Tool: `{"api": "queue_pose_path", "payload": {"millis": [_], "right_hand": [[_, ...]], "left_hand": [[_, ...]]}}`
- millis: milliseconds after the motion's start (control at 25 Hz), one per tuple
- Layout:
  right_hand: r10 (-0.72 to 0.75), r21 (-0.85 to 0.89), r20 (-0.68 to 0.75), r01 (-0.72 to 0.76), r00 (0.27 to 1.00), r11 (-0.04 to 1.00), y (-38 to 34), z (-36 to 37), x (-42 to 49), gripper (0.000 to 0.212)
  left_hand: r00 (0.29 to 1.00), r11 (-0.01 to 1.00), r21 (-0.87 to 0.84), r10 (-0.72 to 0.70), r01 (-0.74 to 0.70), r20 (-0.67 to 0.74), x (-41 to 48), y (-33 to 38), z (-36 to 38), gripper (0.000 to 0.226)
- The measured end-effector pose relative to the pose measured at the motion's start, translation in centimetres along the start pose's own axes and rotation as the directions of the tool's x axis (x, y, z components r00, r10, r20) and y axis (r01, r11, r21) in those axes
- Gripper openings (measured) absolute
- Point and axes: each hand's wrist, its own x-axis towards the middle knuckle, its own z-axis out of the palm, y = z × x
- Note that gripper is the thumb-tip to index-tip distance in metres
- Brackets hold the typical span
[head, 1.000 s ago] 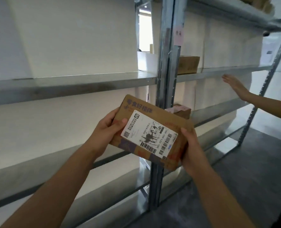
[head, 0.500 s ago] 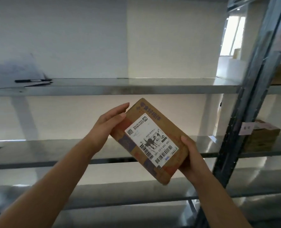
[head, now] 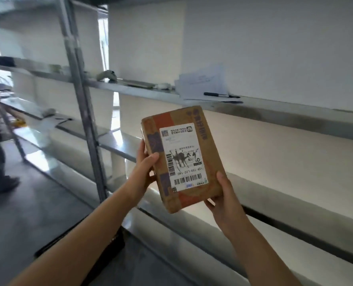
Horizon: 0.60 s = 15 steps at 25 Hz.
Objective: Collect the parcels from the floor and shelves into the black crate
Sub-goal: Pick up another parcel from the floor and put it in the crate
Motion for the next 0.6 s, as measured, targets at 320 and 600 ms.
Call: {"api": "queue_pose_path", "payload": {"millis": [320,600], "right_hand": [[0.106,-0.191,0.468,-0.017,0.877,0.981,7.3,15.5,11.8,0.067],[0.252,-0.186,0.613,-0.174,0.749,0.967,13.6,24.2,21.6,0.044]], "left_hand": [[0.952,0.992,0.037,-0.105,0.121,-0.287,-2.6,-0.3,-18.6,0.067],[0.84,0.985,0.033,-0.126,0.168,-0.527,-1.2,-2.6,-27.4,0.059]]}}
